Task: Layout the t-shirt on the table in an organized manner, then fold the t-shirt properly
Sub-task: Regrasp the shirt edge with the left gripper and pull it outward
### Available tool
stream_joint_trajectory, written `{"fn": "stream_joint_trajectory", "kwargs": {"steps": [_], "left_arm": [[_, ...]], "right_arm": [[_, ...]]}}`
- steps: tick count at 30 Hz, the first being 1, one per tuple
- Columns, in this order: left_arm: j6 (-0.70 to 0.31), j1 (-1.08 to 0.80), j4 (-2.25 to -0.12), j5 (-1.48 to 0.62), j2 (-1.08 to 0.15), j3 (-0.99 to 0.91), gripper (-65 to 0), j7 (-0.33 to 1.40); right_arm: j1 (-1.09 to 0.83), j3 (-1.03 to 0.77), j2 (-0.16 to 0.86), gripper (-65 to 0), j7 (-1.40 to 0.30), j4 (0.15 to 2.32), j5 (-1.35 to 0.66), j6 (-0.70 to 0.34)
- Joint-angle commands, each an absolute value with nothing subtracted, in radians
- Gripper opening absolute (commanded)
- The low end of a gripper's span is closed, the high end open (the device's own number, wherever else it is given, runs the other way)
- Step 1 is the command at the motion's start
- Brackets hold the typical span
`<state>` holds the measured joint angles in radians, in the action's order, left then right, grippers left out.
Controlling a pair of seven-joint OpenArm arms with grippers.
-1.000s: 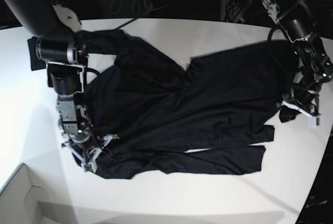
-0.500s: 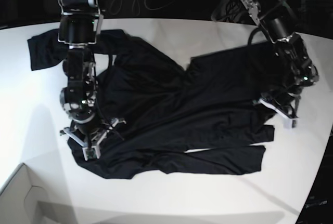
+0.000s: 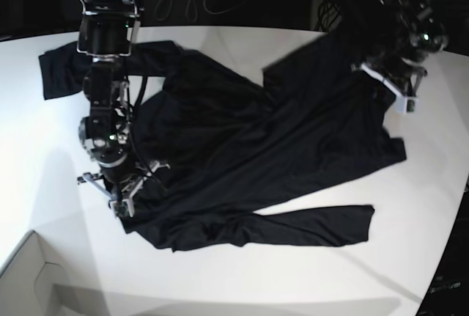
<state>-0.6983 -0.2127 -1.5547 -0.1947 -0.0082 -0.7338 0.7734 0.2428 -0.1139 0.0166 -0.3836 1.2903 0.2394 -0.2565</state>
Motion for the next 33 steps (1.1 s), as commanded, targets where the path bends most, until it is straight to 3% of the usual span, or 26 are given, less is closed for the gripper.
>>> {"fn": "stream_joint_trajectory", "kwargs": {"steps": [1, 6, 10, 19, 33], "left_arm": [[-0.698, -0.236, -1.607, -0.209, -0.010, -0.736, -51.2, 0.797], [-0.698, -0.314, -1.810, -0.323, -0.007, -0.737, -51.2, 0.797], [-0.698, -0.303, -1.851, -0.354, -0.033, -0.789, -51.2, 0.794], [-0.698, -0.024, -1.603, -0.337, -0.045, -0.921, -51.2, 0.797], [-0.698, 0.289, -1.228, 0.087, -0.007, -0.825, -51.2, 0.783]], "right_arm": [[0.268, -0.110, 0.015, -65.0, -0.358, 1.308, 0.232, -0.251], [0.268, -0.108, -0.005, -65.0, -0.358, 1.307, 0.236, -0.251], [0.266, -0.108, -0.008, -65.0, -0.358, 1.311, 0.236, -0.251], [0.246, -0.107, -0.008, -65.0, -0.407, 1.313, 0.232, -0.251], [0.239, -0.107, -0.002, -65.0, -0.407, 1.313, 0.237, -0.251]]}}
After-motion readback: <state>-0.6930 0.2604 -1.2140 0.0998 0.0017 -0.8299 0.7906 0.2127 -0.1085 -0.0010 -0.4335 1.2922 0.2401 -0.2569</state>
